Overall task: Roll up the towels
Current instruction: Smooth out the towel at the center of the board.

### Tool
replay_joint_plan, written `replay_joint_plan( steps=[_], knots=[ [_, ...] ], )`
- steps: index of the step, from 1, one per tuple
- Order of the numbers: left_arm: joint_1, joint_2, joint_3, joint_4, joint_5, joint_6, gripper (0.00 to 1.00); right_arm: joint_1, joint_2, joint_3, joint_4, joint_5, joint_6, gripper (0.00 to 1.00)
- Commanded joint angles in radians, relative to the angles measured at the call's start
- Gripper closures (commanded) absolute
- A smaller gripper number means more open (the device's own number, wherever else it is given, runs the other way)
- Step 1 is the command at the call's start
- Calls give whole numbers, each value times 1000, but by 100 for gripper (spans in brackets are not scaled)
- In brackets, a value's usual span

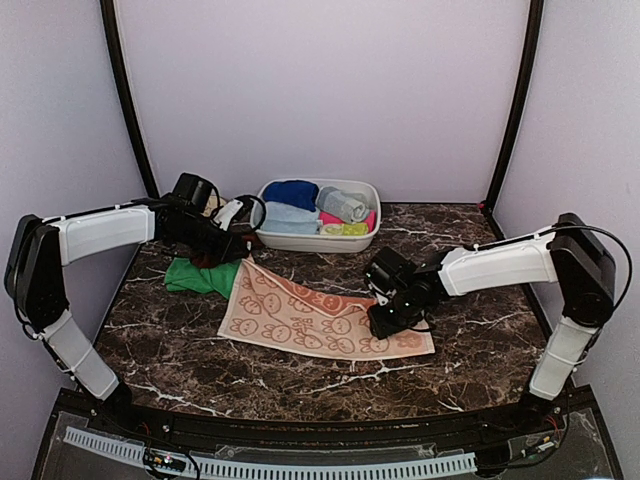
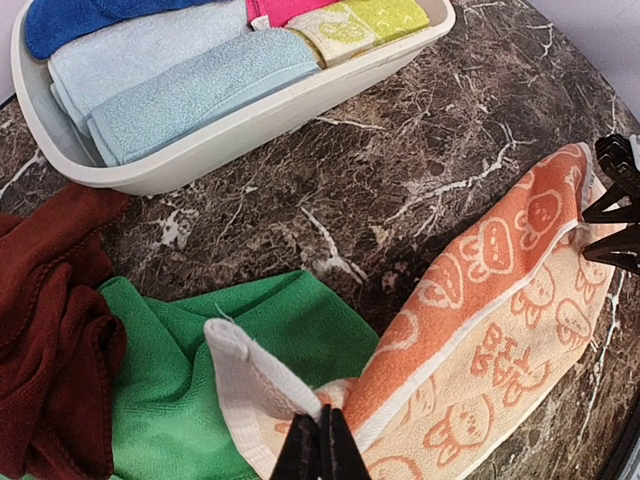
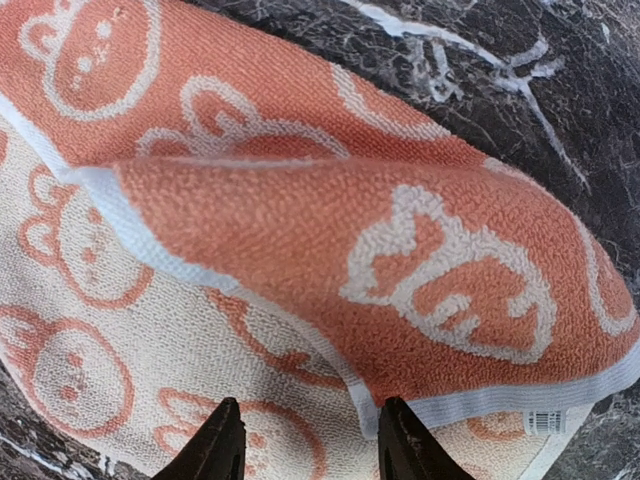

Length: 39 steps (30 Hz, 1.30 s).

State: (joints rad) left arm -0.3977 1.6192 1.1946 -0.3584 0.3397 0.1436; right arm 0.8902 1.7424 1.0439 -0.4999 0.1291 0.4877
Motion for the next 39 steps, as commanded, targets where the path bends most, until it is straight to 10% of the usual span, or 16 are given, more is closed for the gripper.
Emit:
replay_joint_plan(
  steps=[1,22,27,34,39],
  knots=[
    [-5,-26,-21,-25,10,-3,100,3,22,25,8,26,-9,55],
    [-4,-11,-33,-27,-15,19,100,-42,-3,-53,-23,19,-67,67],
    [-6,-11,-48,-18,-23,42,100,-67,-50,-70,-24,40,-65,100],
    [-4,-10,-53,-54,-21,169,53,-105,-89,-25,-49,56,-87,100],
    [-3,-10,-51,-119,-2,350,48,-128,-96,-10,-64,55,-100,100]
  ],
)
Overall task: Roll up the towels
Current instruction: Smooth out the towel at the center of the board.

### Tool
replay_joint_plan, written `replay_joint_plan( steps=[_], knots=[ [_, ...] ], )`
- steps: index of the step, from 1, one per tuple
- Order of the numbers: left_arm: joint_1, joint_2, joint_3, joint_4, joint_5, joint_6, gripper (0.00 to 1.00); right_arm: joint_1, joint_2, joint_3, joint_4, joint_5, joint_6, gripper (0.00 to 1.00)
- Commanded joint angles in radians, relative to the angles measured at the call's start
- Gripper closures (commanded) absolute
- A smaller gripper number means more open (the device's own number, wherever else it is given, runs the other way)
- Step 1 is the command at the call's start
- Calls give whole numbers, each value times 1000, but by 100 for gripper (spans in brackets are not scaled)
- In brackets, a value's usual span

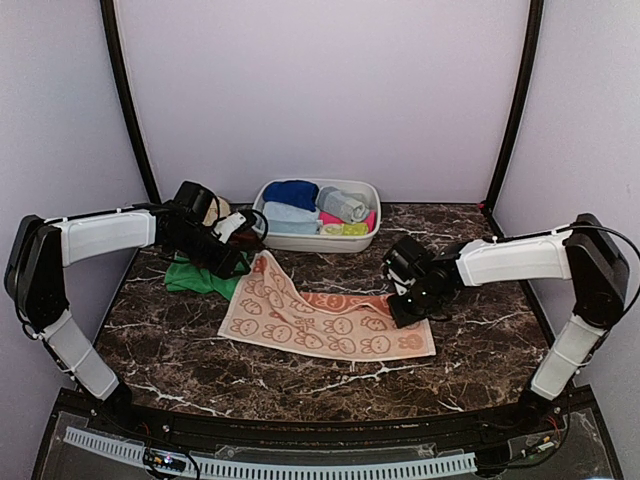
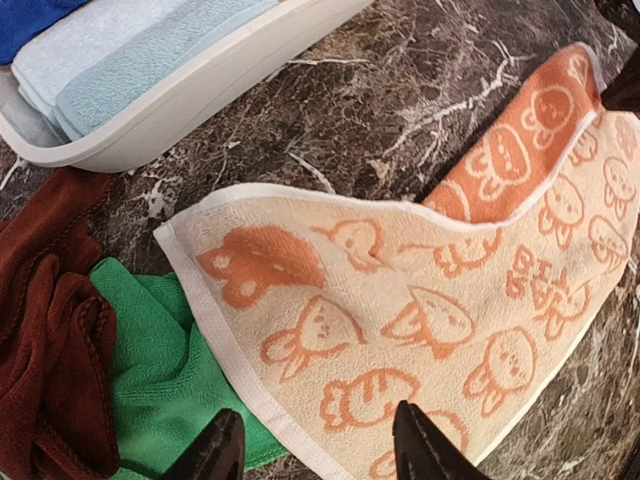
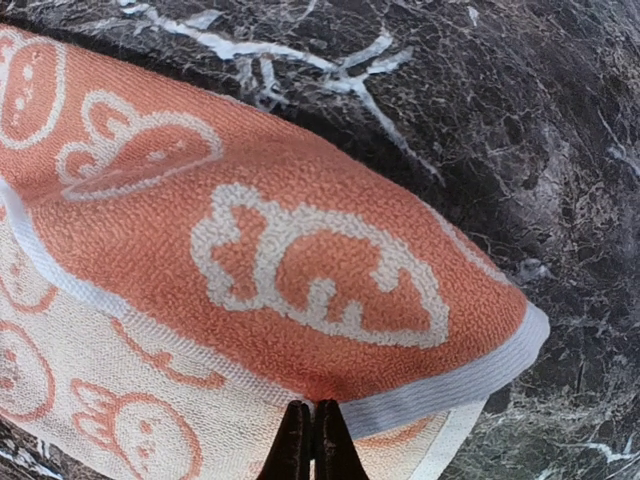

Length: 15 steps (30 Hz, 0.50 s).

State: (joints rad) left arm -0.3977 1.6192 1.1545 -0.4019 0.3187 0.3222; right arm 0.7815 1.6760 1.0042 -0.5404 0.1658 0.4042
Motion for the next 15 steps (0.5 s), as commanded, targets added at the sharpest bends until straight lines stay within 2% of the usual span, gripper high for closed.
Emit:
replay_joint_plan(
  steps=[1,6,12,15],
  knots=[
    [-4,-6,-8,-82,17,209,47,-24,-32,31,-25,18,-17,100],
    [-3,52,70,-63,-19,310,48,-37,-45,40,-33,23,-18,100],
    [3,215,258,-48,-30,342,48,-54,-69,39,-51,35,-17,100],
    [3,253,284,-63,39,489,47,-60,-74,36,-60,38,-18,100]
  ],
)
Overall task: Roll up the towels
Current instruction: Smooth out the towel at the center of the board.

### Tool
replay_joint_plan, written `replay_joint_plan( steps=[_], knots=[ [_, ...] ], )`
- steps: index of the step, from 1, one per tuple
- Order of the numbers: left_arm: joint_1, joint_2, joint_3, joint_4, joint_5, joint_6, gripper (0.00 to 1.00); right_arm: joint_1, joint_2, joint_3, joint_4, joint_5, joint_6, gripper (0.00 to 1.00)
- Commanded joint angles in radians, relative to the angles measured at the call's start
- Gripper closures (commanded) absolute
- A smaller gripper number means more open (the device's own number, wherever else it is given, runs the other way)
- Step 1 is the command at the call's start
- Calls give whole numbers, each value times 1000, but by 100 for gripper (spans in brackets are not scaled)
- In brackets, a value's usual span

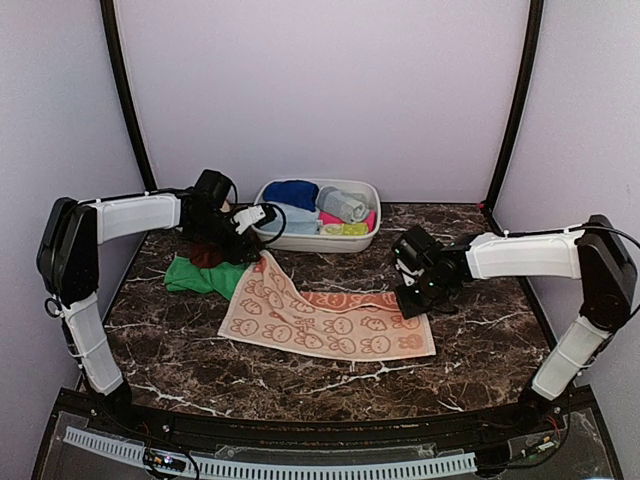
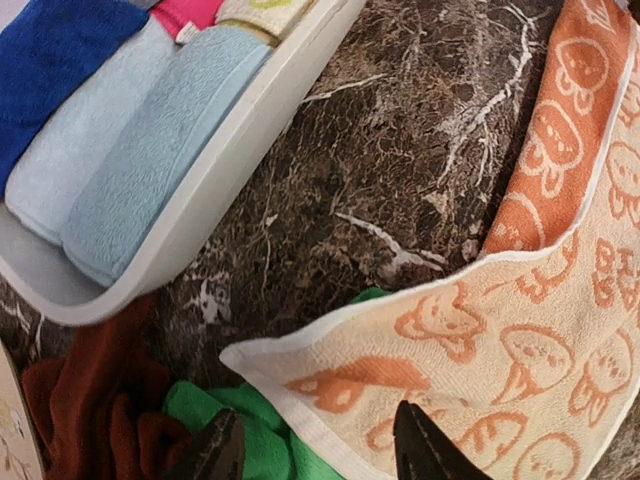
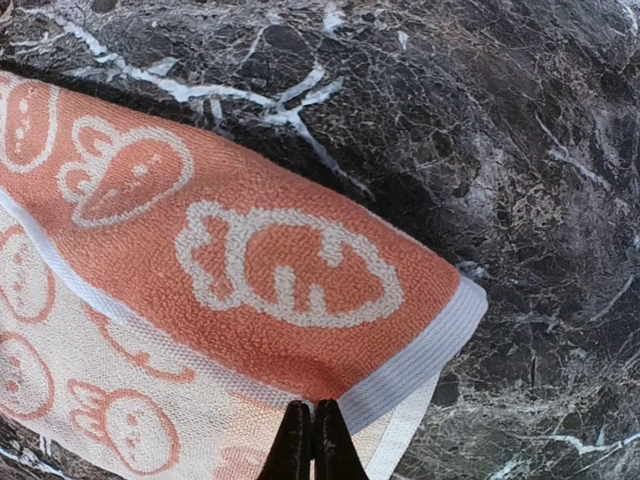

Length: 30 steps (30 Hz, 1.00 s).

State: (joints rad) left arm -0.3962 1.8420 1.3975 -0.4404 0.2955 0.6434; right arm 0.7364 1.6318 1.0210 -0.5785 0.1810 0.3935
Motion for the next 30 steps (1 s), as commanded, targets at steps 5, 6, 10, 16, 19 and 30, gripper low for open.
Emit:
replay_joint_plan(
  steps=[5,6,10,16,19,30],
  knots=[
    [2,69,69,-55,109,374,45,-19,-81,10,-38,17,-11,100],
    [2,95,108,-87,110,391,45,-19,-87,5,-38,15,-11,100],
    [4,150,197,-152,132,482,45,-19,-108,-15,-42,7,-13,100],
    [4,247,301,-298,165,613,46,-19,-121,-19,-54,8,-13,100],
    [4,283,342,-352,174,642,48,-19,-123,-15,-62,8,-15,100],
    [7,309,400,-458,145,634,89,-34,-137,-5,-85,34,-32,100]
  ],
)
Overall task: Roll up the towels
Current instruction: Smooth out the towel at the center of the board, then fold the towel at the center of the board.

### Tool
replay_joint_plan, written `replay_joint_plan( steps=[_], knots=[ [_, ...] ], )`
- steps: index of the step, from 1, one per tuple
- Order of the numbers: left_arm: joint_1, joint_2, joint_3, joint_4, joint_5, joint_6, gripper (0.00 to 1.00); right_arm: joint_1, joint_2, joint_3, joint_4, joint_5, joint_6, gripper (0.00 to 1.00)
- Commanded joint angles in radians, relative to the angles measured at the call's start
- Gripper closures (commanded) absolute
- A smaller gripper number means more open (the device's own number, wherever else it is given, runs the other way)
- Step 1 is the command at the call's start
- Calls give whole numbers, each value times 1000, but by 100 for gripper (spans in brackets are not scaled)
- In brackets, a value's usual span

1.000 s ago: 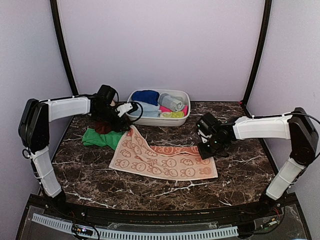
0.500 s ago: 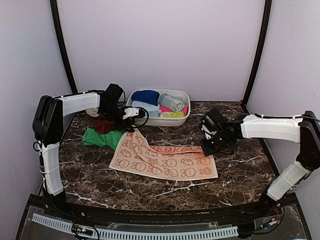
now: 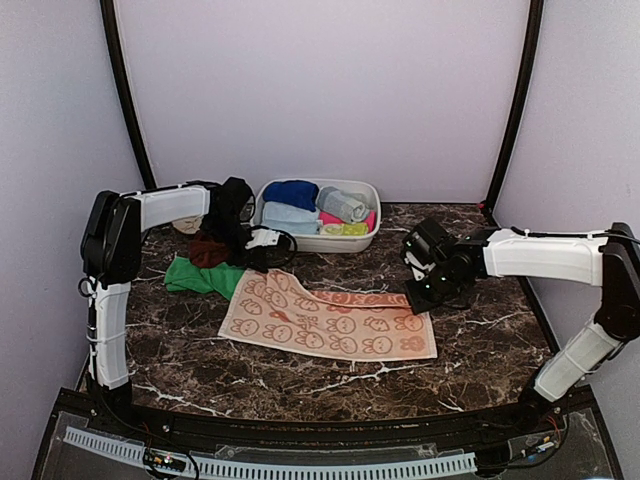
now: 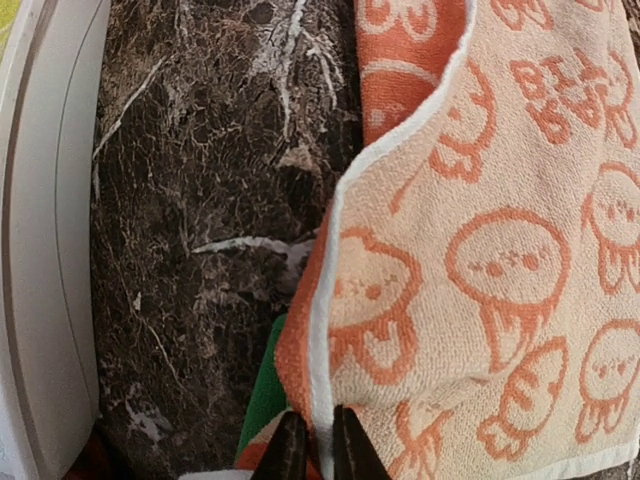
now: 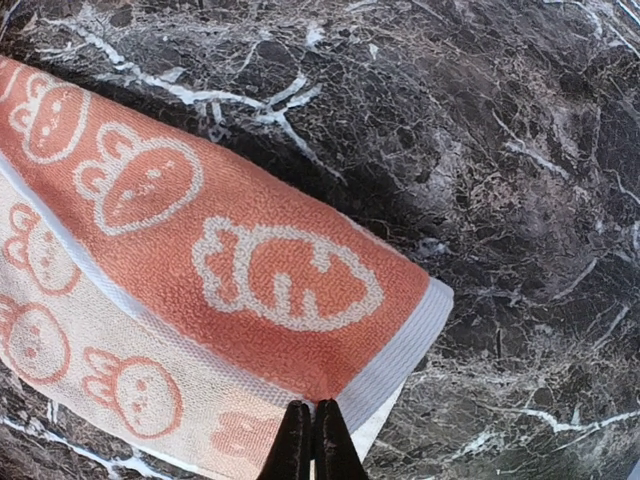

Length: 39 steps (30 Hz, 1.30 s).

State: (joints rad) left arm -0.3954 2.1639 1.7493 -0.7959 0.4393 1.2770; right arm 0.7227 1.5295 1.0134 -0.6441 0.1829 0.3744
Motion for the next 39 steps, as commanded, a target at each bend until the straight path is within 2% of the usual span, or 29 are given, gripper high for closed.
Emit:
replay_joint_plan(
  steps=[1,4,8,12,20,24,25,27,32,39],
  knots=[
    [8,-14,57,-116,-5,-5,88,-28,-37,8,-25,36,-17,100],
    [14,-30,53,-130,-17,-6,72,-54,-51,21,-33,43,-26,100],
    [19,-50,13,-82,-41,7,63,-72,-64,37,-46,46,-34,100],
    [18,-51,-17,14,-57,1,60,-76,-75,35,-56,44,-35,100],
    [11,-52,-111,257,-121,-7,62,-79,-86,25,-61,40,-35,100],
    [11,-58,-112,285,-114,-12,62,-80,-80,36,-64,35,-37,100],
    [11,-60,-110,289,-110,-11,63,-81,-78,37,-65,35,-37,100],
    [11,-61,-104,293,-109,-18,71,-81,-75,42,-67,37,-40,100],
    [11,-71,-96,329,-111,-55,100,-86,-68,52,-73,44,-47,100],
    [10,-141,-146,334,-120,-84,100,-118,-47,83,-92,69,-63,100]
  ],
)
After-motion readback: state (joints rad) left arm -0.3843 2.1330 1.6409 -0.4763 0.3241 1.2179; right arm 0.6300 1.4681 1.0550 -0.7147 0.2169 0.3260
